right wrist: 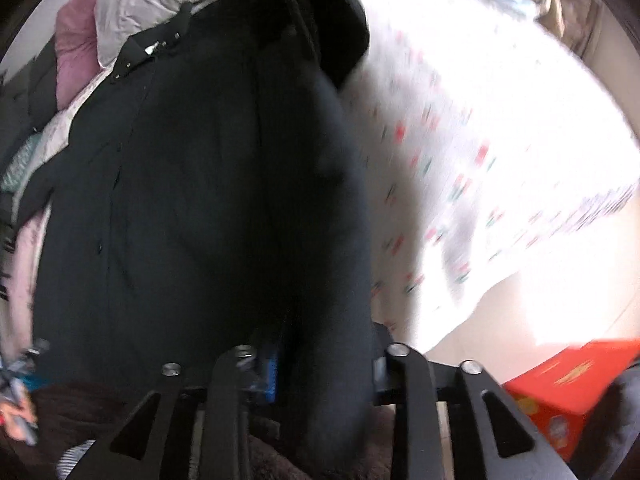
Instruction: Fold large clothes
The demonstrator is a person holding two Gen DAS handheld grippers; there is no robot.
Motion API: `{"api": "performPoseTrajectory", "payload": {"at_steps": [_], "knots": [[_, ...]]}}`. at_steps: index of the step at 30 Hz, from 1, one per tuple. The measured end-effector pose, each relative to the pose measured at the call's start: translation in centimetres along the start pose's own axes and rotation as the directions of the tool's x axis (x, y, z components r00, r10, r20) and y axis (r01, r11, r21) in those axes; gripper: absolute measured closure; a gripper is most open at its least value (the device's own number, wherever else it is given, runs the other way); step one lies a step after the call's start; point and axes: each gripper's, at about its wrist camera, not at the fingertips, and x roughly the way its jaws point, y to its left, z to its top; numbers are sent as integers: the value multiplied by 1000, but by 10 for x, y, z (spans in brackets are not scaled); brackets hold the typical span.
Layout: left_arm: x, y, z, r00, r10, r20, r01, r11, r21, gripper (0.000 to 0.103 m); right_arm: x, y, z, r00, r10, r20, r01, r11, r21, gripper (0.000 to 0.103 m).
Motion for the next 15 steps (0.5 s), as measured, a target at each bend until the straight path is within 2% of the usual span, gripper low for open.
{"api": "performPoseTrajectory", "payload": {"at_steps": [1,3,6,9,12,15], "knots": [[-11,3,7,999,11,40,-11,1000,-4,18,-12,4,6,999,10,45,-10,1000,-11,36],[-29,13,27,995,32,94,-29,999,-36,18,-35,13,7,993,33,110,-31,999,-22,23],[-43,42,62,986,63,151,-43,990,-133,11,-51,34,23,977,94,194,-84,995,-57,22],[-53,75,85,977,87,194,-43,974,-221,10,-43,72,42,956,145,254,-119,986,-115,21],[-51,102,115,961,140,239,-62,949,-308,10,-26,106,66,942,199,271,-162,975,-153,20],[-47,141,141,952,173,252,-64,918,-390,10,-1,134,93,915,323,240,-287,943,-171,20]]}}
